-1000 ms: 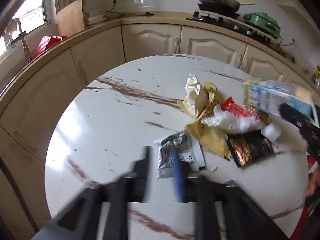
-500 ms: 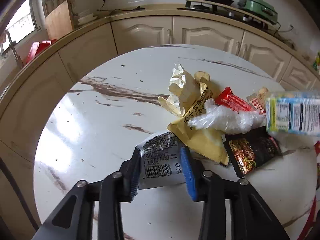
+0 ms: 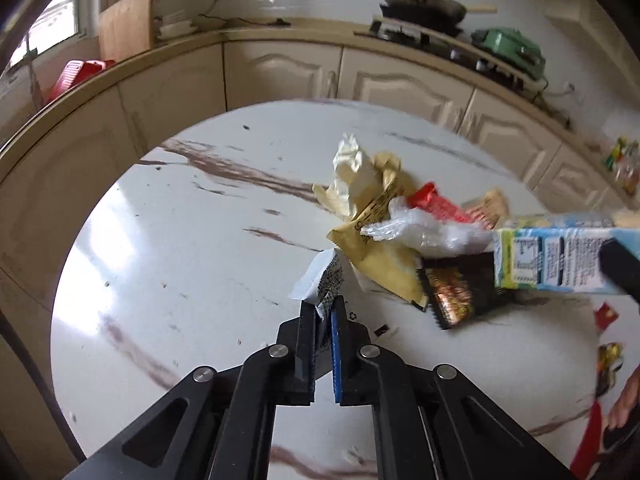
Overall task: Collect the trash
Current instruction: 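Carry wrapper and carton over the blue bucket and open both tools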
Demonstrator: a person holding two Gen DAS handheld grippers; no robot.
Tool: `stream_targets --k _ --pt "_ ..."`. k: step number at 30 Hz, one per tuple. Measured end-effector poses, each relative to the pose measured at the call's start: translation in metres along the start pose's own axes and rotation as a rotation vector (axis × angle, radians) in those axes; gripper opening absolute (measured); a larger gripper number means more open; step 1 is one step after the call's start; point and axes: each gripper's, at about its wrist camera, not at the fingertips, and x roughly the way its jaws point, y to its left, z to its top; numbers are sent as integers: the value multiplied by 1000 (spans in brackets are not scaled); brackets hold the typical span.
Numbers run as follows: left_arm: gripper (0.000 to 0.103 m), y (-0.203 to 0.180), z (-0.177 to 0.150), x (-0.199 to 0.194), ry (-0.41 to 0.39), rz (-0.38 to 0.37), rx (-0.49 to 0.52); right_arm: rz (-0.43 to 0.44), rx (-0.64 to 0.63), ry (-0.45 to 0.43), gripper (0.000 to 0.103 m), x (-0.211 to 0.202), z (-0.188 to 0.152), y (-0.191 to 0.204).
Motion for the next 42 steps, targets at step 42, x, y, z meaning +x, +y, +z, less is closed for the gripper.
stream_targets --k 42 --pt "1 -483 -84 116 315 -322 598 -417 637 185 65 -175 -288 -330"
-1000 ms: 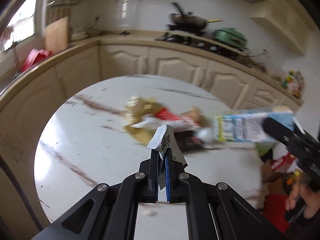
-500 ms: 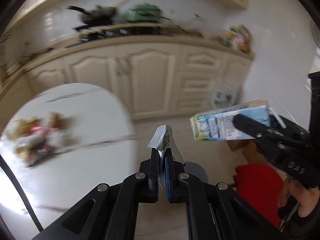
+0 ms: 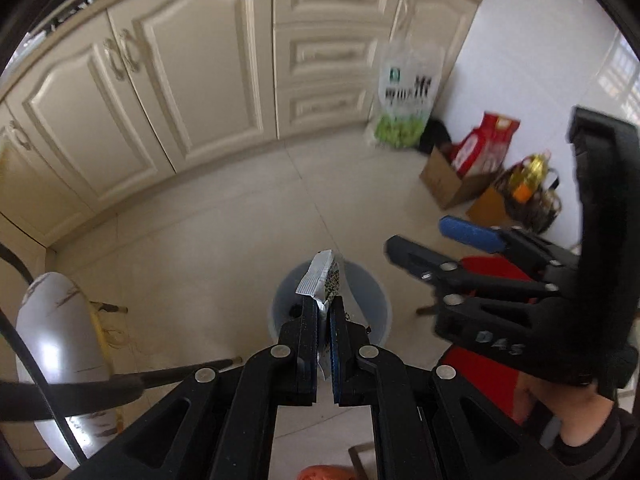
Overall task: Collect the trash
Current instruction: 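Carry wrapper and carton over the blue bucket and open both tools, then move both open tools back over the table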
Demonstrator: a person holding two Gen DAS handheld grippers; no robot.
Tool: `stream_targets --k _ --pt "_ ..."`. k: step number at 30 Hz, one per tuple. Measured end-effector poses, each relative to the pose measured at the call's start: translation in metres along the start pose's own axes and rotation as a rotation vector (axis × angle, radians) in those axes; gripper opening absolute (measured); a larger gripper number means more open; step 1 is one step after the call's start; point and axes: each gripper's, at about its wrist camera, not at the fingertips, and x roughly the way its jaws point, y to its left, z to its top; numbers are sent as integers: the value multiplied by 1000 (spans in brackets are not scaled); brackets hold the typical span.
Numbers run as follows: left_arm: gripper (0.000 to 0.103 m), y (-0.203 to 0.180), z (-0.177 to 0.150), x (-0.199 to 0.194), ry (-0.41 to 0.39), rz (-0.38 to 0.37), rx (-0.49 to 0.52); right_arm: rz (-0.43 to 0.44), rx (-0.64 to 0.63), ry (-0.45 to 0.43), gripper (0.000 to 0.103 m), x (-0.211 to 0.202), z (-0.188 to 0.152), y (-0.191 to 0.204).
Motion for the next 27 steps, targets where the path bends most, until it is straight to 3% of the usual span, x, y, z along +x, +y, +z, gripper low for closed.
stream_targets --k 4,8,10,12,13,14,18,27 --pt "2 -16 12 32 48 3 9 -50 36 -14 69 -4 -8 -24" --pt "5 -13 51 69 59 21 8 -66 65 -42 71 -18 -11 -37" --pt "12 -17 57 74 47 35 14 -67 67 -59 72 -27 -10 -37" --pt "28 -17 55 84 43 56 -5 -69 68 -69 72 -32 -8 -36" --pt "36 -18 52 79 31 52 -16 -69 76 -74 72 -35 -8 -35" --pt "39 -19 48 73 19 50 -14 -67 84 -76 74 -38 -7 -35" --pt "39 -17 29 30 -31 59 -16 -60 74 -107 75 -57 -5 -23" --pt "49 8 -47 -126 -262 100 -78 -4 -36 -220 79 -123 6 57"
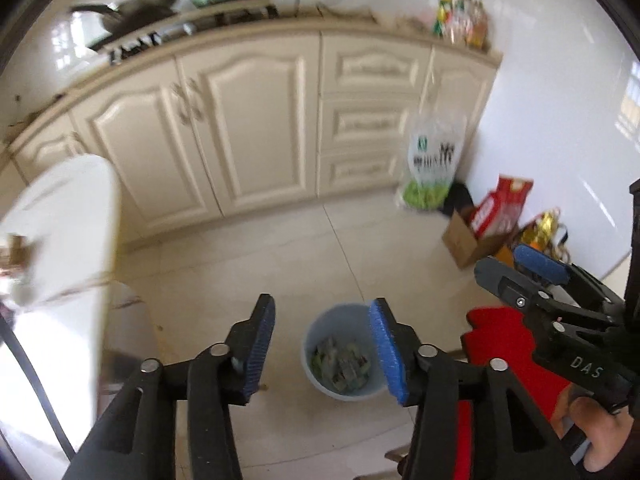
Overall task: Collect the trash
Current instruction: 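Move both open tools back over the table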
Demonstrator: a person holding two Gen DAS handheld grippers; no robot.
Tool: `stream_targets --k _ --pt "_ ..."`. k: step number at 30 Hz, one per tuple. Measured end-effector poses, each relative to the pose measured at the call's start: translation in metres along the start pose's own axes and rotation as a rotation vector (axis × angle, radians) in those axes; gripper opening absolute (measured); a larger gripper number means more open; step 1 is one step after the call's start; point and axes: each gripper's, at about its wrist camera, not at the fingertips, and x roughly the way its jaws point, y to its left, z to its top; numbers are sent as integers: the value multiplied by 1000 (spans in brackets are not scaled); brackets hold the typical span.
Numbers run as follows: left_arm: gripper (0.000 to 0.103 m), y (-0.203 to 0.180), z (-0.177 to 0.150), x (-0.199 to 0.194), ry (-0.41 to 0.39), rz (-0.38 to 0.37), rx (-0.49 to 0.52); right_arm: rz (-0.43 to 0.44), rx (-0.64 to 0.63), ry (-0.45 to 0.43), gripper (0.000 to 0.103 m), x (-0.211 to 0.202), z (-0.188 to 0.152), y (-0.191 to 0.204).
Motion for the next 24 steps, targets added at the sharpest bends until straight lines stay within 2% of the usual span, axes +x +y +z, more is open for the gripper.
stream_targets --k 4,6,8,12,16,20,24 --pt "59 22 -26 -72 -102 53 -20 50 -80 -57 83 -30 12 60" --pt "65 38 -41 -106 -150 96 -38 77 -129 -70 89 -40 16 94" --pt "75 57 -58 -138 -175 127 -60 112 -185 -79 89 -47 18 131" --pt "82 99 -90 -187 -199 197 -122 181 -293 -69 92 -47 20 200" --pt "88 144 -120 -229 -235 287 -194 260 -417 -30 93 -29 21 269" --pt "90 177 -149 -247 -218 357 -253 324 -525 45 92 12 16 330" --pt "90 208 -169 -252 -188 379 -312 322 -605 137 89 65 6 374"
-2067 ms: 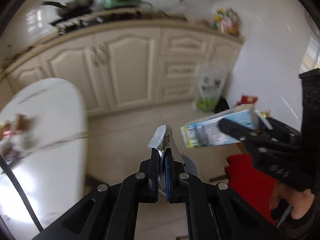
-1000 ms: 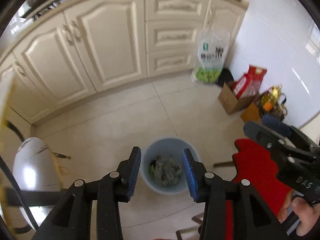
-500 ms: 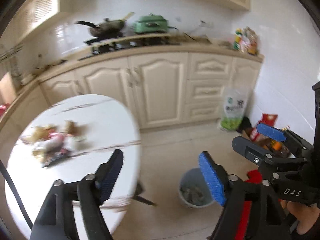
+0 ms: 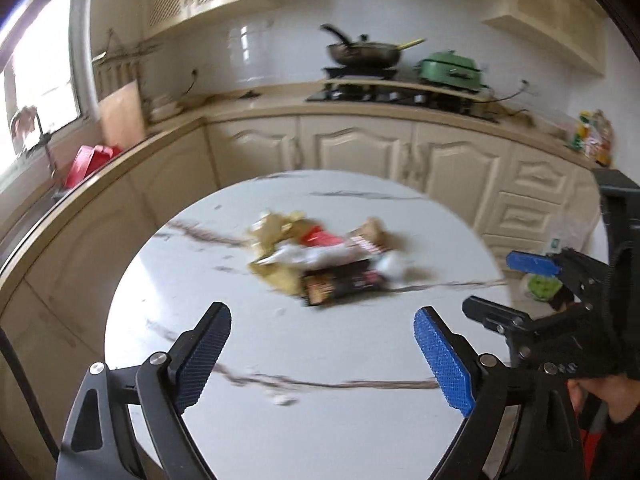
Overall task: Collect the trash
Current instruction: 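Move both open tools back over the table, then grasp the white cup with the right tool while the left tool grasps the black snack packet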
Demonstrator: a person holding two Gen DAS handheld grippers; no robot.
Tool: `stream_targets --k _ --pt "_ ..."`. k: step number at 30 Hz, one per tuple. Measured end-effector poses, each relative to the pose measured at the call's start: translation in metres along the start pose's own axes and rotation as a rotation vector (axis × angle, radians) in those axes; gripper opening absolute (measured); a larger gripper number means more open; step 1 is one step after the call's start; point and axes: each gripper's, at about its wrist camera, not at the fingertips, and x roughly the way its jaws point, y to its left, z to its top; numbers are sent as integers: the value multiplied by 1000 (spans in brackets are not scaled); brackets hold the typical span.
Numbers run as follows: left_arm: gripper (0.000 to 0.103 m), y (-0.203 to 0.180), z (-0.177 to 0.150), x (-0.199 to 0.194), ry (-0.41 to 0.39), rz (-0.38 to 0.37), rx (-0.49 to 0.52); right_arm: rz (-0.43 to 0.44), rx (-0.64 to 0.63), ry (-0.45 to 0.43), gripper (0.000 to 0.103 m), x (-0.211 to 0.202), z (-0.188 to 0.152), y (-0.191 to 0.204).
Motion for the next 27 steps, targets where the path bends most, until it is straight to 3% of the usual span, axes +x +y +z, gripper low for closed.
stream_targets --k 5,10,13,15,18,20,25,27 --pt "90 24 -10 12 73 24 -20 3 -57 72 86 52 15 3" --pt "90 30 -10 24 115 22 -15 26 -65 114 74 86 27 -6" --pt "90 34 -2 34 133 13 -9 58 -63 134 61 99 30 -10" --pt "90 34 4 41 142 10 -4 85 -66 145 44 106 32 -10" --pt "90 38 15 55 160 -10 -5 102 -74 152 34 112 30 -11" --pt "90 39 34 85 175 -23 -5 111 -72 146 24 112 29 -15" --pt "90 25 45 115 203 -24 16 146 -75 153 23 114 31 -18" --pt "90 24 47 122 215 -20 15 137 -87 143 28 116 35 -17"
